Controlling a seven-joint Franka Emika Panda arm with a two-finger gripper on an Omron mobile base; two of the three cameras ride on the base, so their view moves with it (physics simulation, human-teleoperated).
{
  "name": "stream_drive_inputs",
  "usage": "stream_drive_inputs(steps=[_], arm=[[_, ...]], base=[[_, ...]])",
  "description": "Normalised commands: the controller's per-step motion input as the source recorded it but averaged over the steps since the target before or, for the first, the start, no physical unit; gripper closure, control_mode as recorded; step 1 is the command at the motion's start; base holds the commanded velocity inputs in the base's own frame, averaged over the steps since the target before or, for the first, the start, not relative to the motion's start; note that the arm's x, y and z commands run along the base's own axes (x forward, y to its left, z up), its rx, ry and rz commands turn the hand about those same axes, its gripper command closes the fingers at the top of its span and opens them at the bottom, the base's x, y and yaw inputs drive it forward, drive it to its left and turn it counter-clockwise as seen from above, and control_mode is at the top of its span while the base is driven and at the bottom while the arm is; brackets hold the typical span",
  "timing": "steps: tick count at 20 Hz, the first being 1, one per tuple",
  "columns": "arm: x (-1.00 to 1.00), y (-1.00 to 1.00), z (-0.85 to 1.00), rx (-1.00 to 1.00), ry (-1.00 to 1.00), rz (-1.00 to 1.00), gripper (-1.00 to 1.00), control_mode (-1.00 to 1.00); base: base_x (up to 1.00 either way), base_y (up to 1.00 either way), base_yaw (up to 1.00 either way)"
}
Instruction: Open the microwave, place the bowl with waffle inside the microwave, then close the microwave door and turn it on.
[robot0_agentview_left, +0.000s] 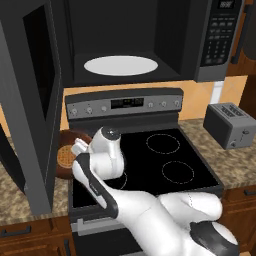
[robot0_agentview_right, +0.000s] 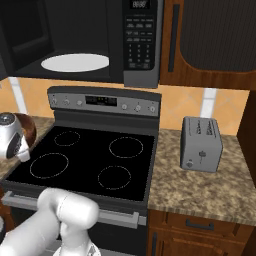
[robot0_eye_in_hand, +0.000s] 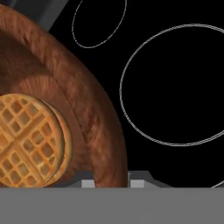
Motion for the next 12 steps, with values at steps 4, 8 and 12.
stream_drive_inputs(steps=[4,8,12], arm=[[-0.01,-0.97,1.00,0.05,0.13,-0.28,1.00,-1.00],[-0.29,-1.00,0.89,0.09,0.15,-0.27,1.00,-1.00],[-0.76,-1.00,0.36,0.12,0.00,-0.27,1.00,-1.00]], base=[[0.00,0.00,0.00],[0.00,0.00,0.00],[0.00,0.00,0.00]])
